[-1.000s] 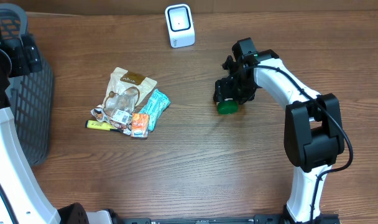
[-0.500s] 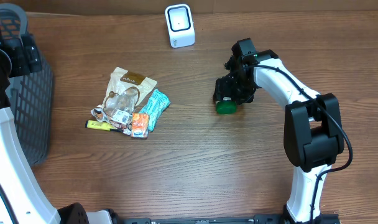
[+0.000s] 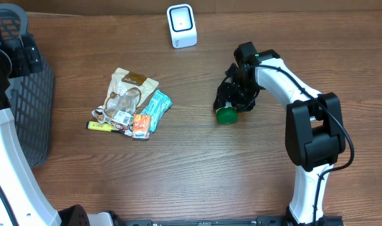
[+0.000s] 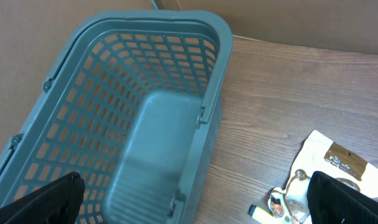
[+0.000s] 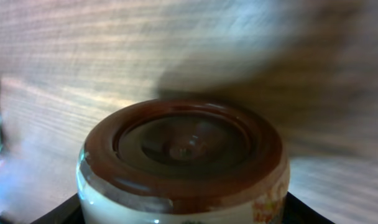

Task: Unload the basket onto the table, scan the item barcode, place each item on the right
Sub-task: 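Lift the jar and carry it toward the back right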

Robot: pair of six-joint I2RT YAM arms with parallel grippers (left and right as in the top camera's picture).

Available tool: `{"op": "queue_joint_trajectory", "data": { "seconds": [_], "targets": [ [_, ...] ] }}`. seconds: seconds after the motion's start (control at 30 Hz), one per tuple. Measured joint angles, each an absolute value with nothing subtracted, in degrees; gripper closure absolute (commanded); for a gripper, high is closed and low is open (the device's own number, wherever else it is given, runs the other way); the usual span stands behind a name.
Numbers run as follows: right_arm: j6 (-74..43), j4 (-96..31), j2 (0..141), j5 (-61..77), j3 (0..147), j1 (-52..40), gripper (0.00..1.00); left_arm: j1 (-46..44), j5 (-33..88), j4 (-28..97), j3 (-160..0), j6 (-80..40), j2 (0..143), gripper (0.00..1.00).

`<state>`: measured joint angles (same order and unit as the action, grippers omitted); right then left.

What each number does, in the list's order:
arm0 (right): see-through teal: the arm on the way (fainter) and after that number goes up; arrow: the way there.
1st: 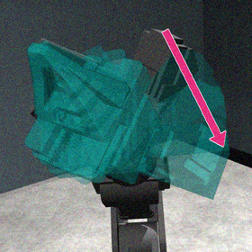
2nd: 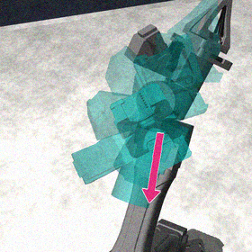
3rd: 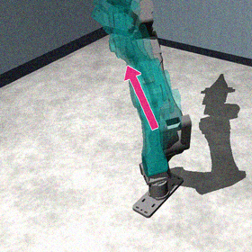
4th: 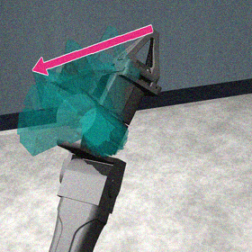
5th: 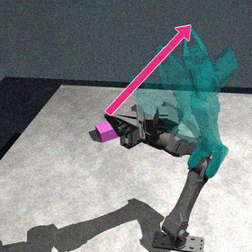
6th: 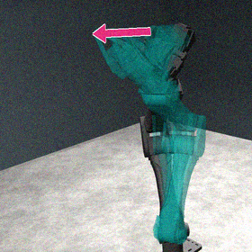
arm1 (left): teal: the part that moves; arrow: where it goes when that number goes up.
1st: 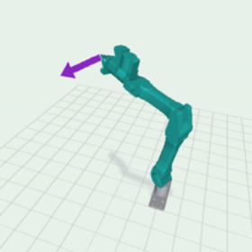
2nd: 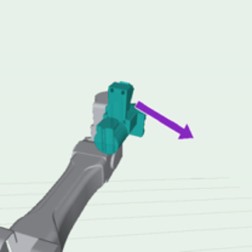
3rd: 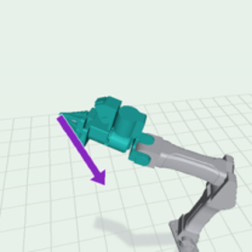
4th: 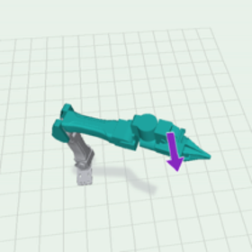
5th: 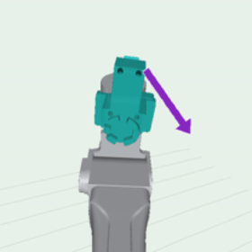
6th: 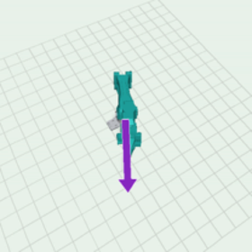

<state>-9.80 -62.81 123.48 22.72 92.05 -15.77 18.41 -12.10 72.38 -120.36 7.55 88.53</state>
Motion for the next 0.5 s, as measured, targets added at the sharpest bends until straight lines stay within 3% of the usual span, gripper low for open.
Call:
{"op": "queue_joint_trajectory", "data": {
  "seconds": [0.17,0.5],
  "targets": [
    [-4.89,-66.02,124.18,32.58,94.98,-15.75,0.41,18.41,-12.1,72.38,-120.36,7.55,88.53,0.0],
    [3.09,-66.46,124.2,66.96,95.46,-14.5,0.41,18.41,-12.1,72.38,-120.36,7.53,88.53,0.0]
  ]
}}
